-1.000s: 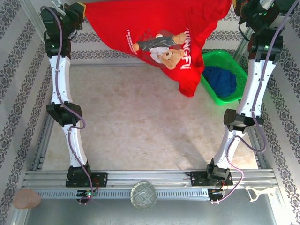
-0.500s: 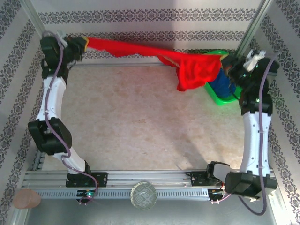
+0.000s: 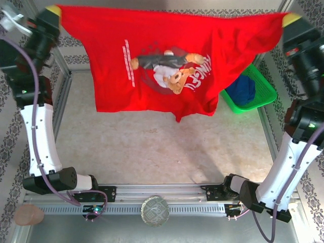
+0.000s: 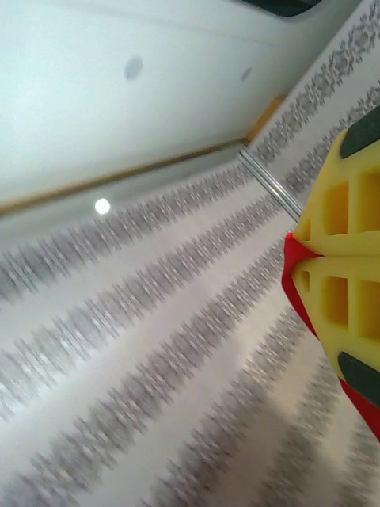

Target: Fold the inside-out t-shirt

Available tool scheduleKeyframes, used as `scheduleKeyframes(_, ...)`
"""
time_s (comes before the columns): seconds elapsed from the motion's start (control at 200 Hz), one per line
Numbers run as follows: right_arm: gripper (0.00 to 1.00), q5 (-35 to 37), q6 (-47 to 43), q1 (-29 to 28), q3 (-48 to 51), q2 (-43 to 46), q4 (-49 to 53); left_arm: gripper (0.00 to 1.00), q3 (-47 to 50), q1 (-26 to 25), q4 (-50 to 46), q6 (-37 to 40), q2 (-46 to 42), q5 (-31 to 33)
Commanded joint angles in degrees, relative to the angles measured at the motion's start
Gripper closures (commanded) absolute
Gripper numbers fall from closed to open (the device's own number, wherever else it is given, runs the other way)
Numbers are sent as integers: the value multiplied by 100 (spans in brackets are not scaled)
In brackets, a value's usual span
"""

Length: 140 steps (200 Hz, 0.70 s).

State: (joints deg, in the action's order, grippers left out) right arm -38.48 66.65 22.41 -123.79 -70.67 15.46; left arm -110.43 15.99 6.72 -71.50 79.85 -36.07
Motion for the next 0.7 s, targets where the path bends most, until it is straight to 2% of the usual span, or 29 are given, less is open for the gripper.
scheduleKeyframes(0.0,100,-13,384,79,-816,-707,-65,100,-517,141,-485,-111,747,284)
scheduleKeyframes(0.145,100,100,340,-36,-841,-1142,-159,100,-832,141,-663,-219,1557,120)
scheduleKeyframes(0.315,100,374,-163,-648,-767,-1661,-14,100,-1243,113,-842,-170,2478,-37)
scheduleKeyframes(0.41,100,517,-398,-951,-923,-2092,64,98,-2021,33,-1193,-57,3173,-161)
scheduleKeyframes(0.485,100,613,-543,-1109,-1174,-2518,95,98,-3016,-37,-1599,-84,3896,-306)
scheduleKeyframes(0.61,100,624,-476,-1234,-2171,-3491,139,97,-4947,-166,-2126,-269,5134,-205)
scheduleKeyframes(0.694,100,564,-83,-1253,-3625,-4429,319,97,-5351,-174,-1689,-867,5557,-22)
